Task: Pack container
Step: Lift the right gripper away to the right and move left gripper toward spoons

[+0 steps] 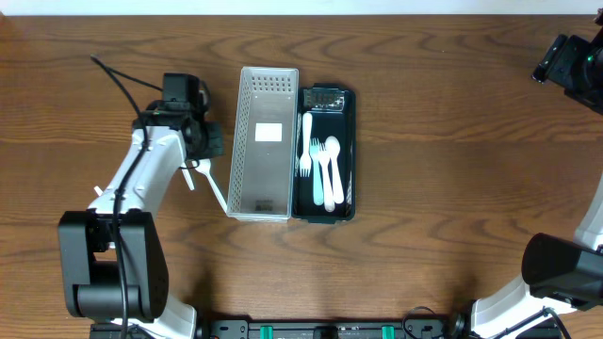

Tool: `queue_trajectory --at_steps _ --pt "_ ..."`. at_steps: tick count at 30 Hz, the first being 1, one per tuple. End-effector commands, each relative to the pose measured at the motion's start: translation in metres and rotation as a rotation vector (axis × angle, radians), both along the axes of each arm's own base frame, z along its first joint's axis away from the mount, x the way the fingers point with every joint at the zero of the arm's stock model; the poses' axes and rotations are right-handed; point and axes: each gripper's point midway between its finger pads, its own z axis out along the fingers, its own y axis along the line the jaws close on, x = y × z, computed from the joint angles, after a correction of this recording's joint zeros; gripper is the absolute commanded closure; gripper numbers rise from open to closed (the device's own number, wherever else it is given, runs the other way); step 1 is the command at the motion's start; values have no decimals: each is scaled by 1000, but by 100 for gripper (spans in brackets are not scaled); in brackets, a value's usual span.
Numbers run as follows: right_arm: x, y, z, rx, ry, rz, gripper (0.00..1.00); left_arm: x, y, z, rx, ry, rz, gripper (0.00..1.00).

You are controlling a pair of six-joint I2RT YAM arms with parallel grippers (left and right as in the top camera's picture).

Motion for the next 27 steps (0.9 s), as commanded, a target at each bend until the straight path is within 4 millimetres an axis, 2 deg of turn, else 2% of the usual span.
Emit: queue_trajectory --at_steps 1,9,14,27 --pt "0 4 3 -4 -6 27 24 4 -21 2 -23 -11 -68 94" --pt "0 4 3 -5 -6 30 25 1 -52 3 -27 -16 -148 94" --pt "0 4 3 -5 -5 30 25 -3 -76 4 -98 -9 -224 94" --pt "0 4 2 -5 -4 30 26 -10 -98 4 -98 -4 -285 94"
